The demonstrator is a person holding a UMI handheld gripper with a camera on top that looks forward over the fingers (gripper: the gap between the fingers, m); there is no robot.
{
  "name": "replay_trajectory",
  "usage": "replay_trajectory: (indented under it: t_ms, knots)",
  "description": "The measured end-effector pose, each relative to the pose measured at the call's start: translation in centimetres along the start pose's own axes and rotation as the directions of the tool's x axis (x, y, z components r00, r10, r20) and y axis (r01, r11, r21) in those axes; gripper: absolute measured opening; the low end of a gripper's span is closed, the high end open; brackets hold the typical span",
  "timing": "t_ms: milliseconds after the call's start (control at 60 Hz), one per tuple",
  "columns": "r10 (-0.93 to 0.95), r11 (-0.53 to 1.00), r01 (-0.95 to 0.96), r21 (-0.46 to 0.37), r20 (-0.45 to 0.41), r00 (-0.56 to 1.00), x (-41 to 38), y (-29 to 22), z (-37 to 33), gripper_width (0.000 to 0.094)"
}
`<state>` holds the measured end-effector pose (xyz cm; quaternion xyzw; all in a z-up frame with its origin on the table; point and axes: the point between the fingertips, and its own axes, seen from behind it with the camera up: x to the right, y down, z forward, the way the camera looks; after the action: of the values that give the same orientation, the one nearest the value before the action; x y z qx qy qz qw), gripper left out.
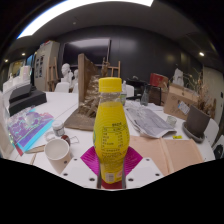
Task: Pour water
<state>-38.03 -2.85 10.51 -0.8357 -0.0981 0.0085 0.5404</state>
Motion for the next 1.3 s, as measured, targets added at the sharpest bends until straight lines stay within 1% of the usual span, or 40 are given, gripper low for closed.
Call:
replay_trajectory:
  t_ms: [167,183,233,267,350,383,483,517,533,600,617,650,700,850,933,1050,1167,1300]
  knots:
    - [0.052,0.999,-0.051,-0.013,0.019,0.998,-0.1,3.6,1.1,0.0277]
    - [0.054,0.998,-0.053,-0.019,0.015,0.998,0.0,4.1,1.3,0.0287]
    - [0.064,0.998,-0.064,0.018,0.016,0.998,0.0,3.9,1.2,0.032]
    - [0.07,0.997,-0.07,0.023,0.013,0.997,0.2,4.1,1.1,0.033]
    - [0.107,0.993,-0.108,0.041,0.025,0.994,0.5,4.1,0.8,0.0398]
    - [0.118,0.992,-0.119,0.046,0.031,0.993,0.6,4.1,0.7,0.0404]
    - [0.141,0.989,-0.143,0.037,0.048,0.989,0.9,4.2,0.8,0.0474]
    - [0.142,0.989,-0.143,0.018,0.048,0.989,1.0,4.6,0.8,0.0539]
    - [0.144,0.99,-0.144,0.006,0.045,0.989,1.1,4.8,0.8,0.059]
    - [0.152,0.988,-0.152,-0.013,0.044,0.987,0.9,4.7,0.1,0.0864]
    - [0.152,0.988,-0.152,-0.011,0.038,0.988,1.0,4.4,-0.2,0.0872]
    - [0.153,0.988,-0.153,-0.008,0.028,0.988,1.3,3.8,-1.1,0.0848]
    - [0.156,0.988,-0.156,-0.01,0.003,0.988,1.6,3.0,-2.7,0.0861]
    - [0.159,0.984,-0.165,-0.074,-0.074,0.984,1.0,1.3,-9.2,0.0857]
    - [0.163,0.976,-0.176,-0.13,-0.106,0.981,-0.2,0.8,-14.2,0.0859]
    - [0.138,0.973,-0.161,-0.164,-0.147,0.98,-1.9,-0.1,-21.0,0.0862]
    - [0.136,0.967,-0.169,-0.193,-0.174,0.975,-3.8,0.1,-25.7,0.0863]
    - [0.163,0.962,-0.201,-0.184,-0.199,0.966,-5.1,0.0,-28.9,0.0863]
